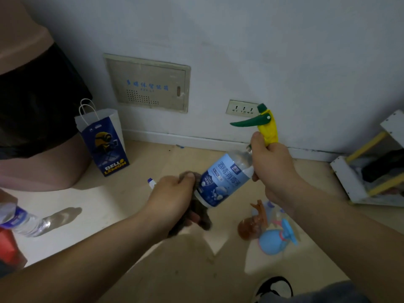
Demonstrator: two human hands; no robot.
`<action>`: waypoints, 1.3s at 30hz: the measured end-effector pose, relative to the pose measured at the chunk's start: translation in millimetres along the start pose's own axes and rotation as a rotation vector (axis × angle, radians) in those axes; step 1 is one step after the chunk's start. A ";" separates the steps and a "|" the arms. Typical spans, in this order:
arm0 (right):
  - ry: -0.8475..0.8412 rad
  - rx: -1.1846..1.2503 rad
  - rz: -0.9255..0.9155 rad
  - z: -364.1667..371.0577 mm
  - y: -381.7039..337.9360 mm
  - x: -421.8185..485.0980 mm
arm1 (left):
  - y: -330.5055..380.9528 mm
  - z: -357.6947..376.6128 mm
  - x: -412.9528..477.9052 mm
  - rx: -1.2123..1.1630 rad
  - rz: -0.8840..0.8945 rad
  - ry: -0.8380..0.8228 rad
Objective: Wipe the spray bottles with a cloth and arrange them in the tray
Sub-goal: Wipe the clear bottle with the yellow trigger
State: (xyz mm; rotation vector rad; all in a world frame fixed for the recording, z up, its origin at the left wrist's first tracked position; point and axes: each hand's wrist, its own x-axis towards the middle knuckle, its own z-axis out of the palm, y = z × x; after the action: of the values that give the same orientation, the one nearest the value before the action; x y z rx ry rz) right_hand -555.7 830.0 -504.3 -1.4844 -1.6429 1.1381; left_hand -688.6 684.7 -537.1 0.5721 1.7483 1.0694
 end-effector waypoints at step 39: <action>-0.490 -0.112 0.085 -11.5 -10.2 -25.9 | -18.8 -14.2 30.4 0.663 0.549 -0.090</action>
State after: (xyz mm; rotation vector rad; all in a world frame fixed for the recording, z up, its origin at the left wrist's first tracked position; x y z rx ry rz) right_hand -545.8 806.8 -487.9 -1.4286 -2.0081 1.5733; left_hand -712.5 692.7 -566.1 1.5547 1.9023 0.7701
